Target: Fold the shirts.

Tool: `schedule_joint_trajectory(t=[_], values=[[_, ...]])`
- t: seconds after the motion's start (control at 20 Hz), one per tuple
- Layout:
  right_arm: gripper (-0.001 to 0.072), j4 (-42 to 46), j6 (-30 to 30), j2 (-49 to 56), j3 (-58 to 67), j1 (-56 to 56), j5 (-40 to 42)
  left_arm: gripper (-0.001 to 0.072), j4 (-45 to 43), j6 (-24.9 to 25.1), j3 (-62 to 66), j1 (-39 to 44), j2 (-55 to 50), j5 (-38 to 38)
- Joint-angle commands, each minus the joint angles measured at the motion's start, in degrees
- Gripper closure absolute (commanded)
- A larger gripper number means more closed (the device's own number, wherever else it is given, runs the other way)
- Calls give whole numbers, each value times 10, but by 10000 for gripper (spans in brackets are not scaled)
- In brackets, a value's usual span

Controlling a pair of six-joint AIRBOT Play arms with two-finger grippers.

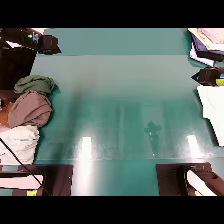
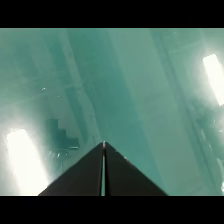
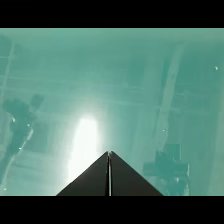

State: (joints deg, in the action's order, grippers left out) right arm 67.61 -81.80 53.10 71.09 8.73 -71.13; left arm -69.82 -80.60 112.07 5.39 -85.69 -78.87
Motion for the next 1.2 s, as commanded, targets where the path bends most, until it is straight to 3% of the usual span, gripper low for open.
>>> schedule_joint_trajectory(t=[0.0,0.75,0.85,1.05,1.15], values=[[692,-1,0,-1,0,-3,2,686,0,0,0,0,0,0],[692,0,0,-1,0,-3,2,687,-3,-5,0,-3,2,-5],[692,0,0,-1,0,-3,2,688,-59,-29,1,-3,14,-39],[692,-1,0,-1,0,-3,0,686,-287,-51,-3,-10,37,-57],[692,-1,0,-1,0,-4,0,685,-292,-65,-40,-45,37,-46]])
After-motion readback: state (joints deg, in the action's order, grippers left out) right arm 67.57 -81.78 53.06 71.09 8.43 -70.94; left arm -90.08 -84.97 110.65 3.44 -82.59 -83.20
